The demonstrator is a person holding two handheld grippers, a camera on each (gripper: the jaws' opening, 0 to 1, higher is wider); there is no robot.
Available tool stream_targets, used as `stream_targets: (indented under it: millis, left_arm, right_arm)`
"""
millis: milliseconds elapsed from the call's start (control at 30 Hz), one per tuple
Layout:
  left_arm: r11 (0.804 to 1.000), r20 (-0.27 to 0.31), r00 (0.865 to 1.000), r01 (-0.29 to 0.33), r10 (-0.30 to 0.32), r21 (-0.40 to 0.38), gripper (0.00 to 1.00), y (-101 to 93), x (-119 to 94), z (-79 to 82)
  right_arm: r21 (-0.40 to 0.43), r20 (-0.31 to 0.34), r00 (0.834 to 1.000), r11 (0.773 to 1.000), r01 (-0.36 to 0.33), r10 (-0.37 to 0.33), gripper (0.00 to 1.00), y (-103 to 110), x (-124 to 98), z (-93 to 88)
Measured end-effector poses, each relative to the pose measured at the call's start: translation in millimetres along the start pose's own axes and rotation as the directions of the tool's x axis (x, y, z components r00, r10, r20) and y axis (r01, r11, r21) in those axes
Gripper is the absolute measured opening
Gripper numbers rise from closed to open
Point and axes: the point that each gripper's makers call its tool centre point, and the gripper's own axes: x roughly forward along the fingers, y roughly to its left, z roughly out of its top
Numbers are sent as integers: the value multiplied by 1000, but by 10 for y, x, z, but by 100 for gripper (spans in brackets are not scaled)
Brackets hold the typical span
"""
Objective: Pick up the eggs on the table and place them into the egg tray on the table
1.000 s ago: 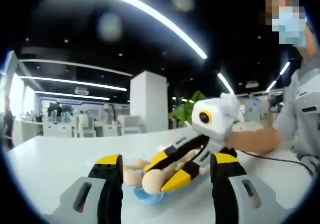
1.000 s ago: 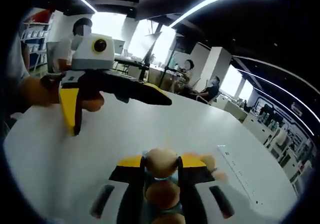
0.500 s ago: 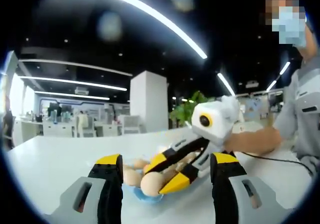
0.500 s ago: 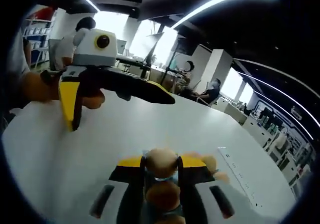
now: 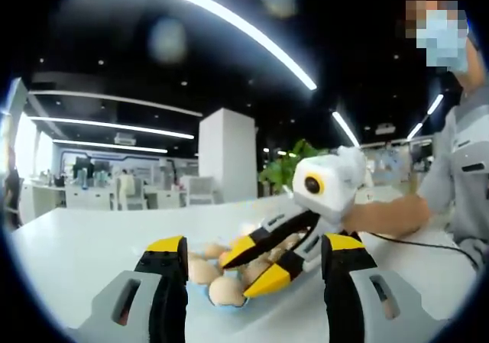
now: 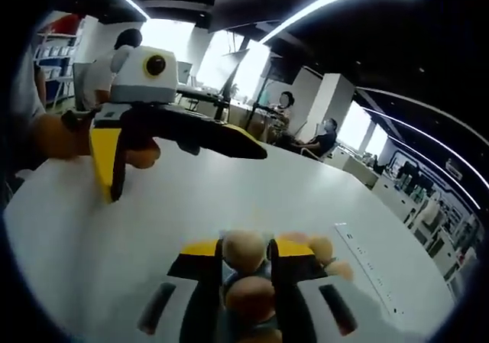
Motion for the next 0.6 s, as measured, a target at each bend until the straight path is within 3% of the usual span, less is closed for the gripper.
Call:
stream_targets:
  millis: [600]
  left_arm:
    - [1000, 1, 1000, 0, 0, 1, 72, -6, -2, 6]
  right_arm:
    - [7, -8, 1000, 1000, -5, 5, 28, 15, 3, -23]
